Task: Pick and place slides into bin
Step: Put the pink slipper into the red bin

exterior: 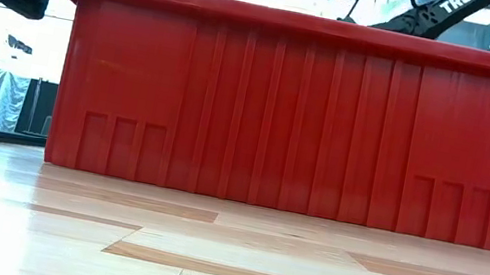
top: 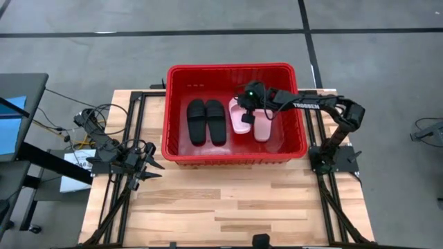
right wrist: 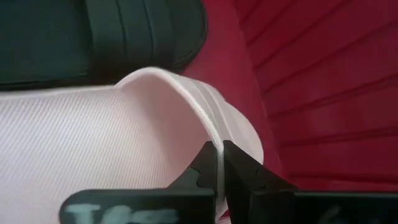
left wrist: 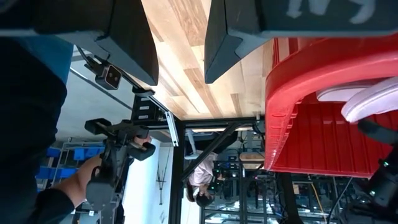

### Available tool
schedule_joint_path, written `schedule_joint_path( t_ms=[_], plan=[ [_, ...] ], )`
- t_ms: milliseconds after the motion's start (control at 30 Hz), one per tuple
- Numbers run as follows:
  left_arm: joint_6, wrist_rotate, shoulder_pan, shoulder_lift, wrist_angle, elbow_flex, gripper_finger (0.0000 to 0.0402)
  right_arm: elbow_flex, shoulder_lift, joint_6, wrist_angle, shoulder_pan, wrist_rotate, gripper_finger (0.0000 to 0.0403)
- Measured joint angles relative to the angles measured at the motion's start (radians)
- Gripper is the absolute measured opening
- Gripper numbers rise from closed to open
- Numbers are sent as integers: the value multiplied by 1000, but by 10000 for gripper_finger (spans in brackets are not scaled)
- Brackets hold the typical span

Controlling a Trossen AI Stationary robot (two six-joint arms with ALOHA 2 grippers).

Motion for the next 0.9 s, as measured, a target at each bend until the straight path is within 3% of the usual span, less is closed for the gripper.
schedule_joint_path(
  t_ms=[567, 900],
  plan=[
    [-3, 0, 0, 0, 0, 0, 121, -42, 0, 1, 11, 0, -3, 1],
    [0, 0, 0, 0, 0, 0, 121, -42, 1, 0, 2, 0, -3, 58]
  ],
)
